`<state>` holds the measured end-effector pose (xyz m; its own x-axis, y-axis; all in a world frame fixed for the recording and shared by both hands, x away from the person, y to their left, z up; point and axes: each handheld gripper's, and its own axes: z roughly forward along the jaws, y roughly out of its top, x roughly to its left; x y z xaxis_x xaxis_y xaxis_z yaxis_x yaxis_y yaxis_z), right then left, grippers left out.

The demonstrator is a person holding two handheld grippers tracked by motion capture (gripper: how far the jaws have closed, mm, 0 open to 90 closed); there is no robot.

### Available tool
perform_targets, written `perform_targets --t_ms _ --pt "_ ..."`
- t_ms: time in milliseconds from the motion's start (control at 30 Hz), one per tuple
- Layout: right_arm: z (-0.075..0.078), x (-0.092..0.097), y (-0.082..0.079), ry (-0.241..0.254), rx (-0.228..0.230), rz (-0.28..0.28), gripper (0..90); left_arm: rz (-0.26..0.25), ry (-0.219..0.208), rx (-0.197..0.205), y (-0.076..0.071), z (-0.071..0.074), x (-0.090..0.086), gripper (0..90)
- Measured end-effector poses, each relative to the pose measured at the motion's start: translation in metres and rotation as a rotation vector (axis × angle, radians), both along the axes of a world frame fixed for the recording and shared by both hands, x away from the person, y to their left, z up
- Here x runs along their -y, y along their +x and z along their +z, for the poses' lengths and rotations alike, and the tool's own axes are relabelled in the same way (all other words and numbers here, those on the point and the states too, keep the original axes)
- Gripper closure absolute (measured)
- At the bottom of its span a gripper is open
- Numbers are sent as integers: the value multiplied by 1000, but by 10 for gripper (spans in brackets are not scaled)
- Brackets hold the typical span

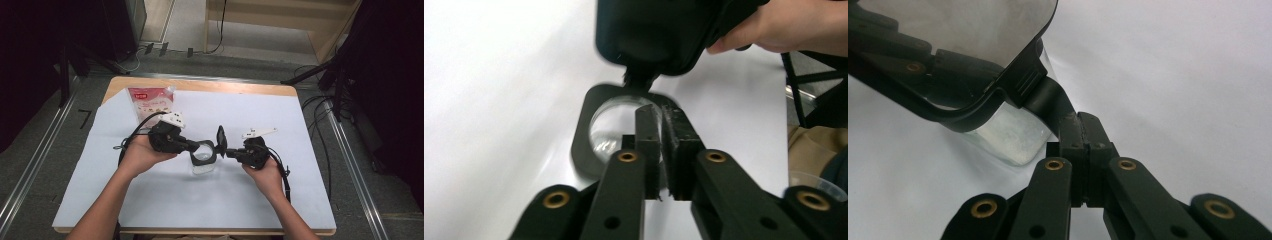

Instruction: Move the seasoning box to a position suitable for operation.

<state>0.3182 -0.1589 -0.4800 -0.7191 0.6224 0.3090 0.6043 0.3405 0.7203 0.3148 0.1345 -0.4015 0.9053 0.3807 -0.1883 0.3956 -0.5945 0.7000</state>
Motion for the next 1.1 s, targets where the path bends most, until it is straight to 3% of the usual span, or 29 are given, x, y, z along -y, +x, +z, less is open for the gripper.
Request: perform_targets --t_ms 367,500,567,667,767,833,1100 --pt "0 -4 11 -9 7 1 900 118 -1 -74 3 -35 -26 900" --pt "-1 -6 13 -8 7 8 900 137 32 -140 5 -48 -23 900" --pt "-2 -9 13 -11 7 16 900 129 45 -150 4 -53 -16 900" --pt "-2 -9 13 -18 7 12 900 137 49 -142 3 -52 -14 900" --pt "-2 -9 12 -20 4 7 900 138 24 -144 4 -53 -16 900" --pt "-2 -9 12 -20 2 4 900 143 37 -129 4 -52 -15 900" --pt "0 -8 9 -24 6 -1 900 152 26 -127 7 -53 -14 900"
